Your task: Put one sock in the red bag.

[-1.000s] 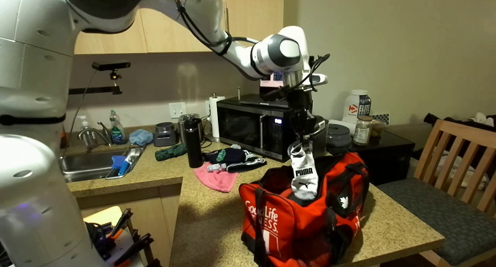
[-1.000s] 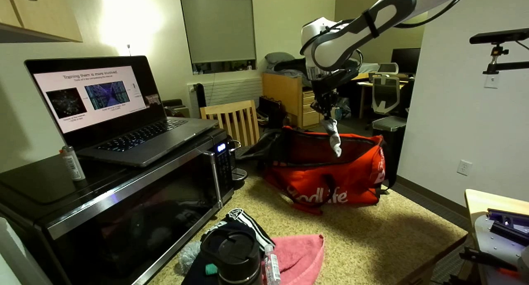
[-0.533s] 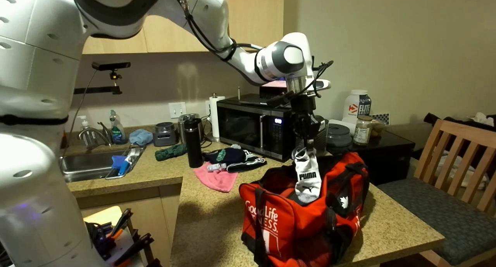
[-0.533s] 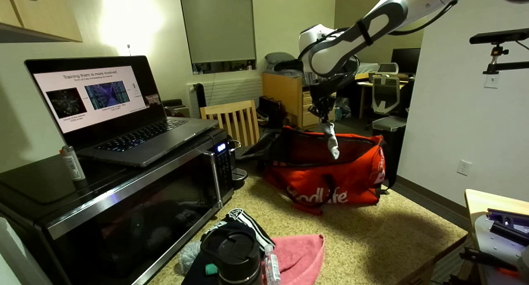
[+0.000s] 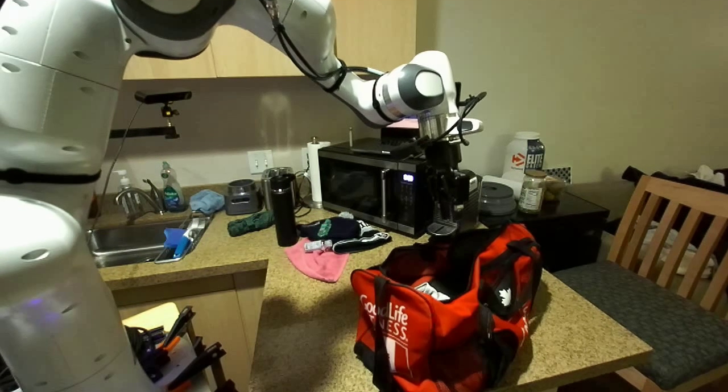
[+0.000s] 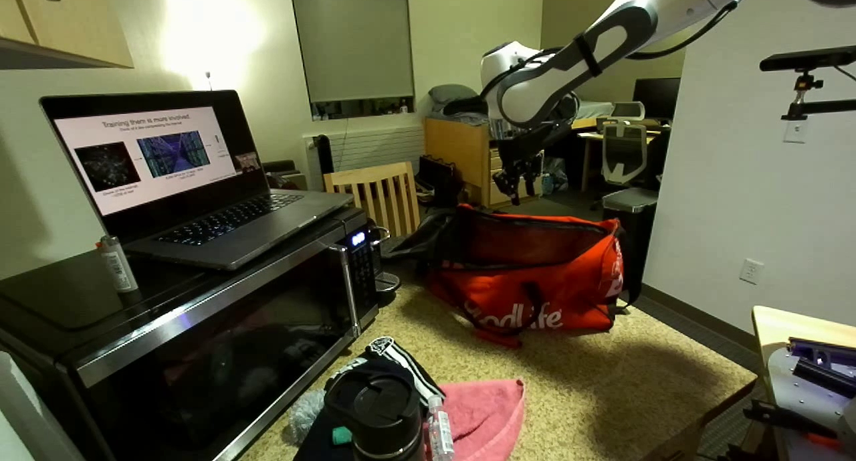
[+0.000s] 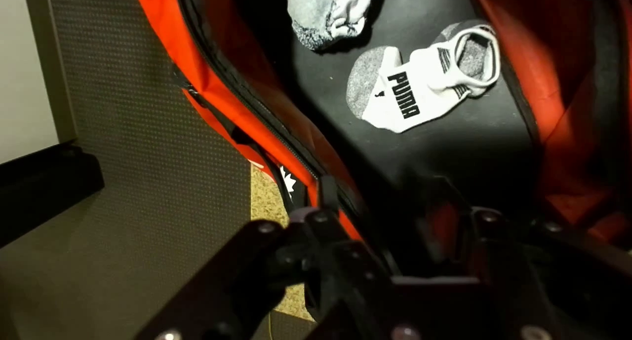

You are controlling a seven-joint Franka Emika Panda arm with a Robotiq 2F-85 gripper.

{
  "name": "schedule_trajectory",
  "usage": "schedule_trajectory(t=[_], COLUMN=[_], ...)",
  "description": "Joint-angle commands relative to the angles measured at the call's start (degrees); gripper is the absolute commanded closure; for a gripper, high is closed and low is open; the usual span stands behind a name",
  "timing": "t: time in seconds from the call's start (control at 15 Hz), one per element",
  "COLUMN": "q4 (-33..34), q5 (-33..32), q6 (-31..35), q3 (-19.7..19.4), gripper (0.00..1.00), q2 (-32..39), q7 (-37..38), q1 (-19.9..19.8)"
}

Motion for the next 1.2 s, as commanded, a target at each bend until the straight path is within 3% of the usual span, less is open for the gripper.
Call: schedule_trajectory(t=[0.0,0.13,0.27,0.87,1.13], q4=[-1.93,-3.26,-5.17,-10.05,-11.93], q5=[0.28,1.33,2.36,6.80,10.89], q6=[0.89,-0.16,-1.00,-7.78,-6.25], q3=[1.18,2.72,4.60,11.80,14.19], gripper=[0.18,0.05,0.00,0.00,0.00], q2=[-1.89,-3.44,-5.74,-17.62,-21.36], q7=[0.42,-0.85,-2.01,-5.61,-9.60], q1=[0.55,1.08,2.01,5.99,6.68])
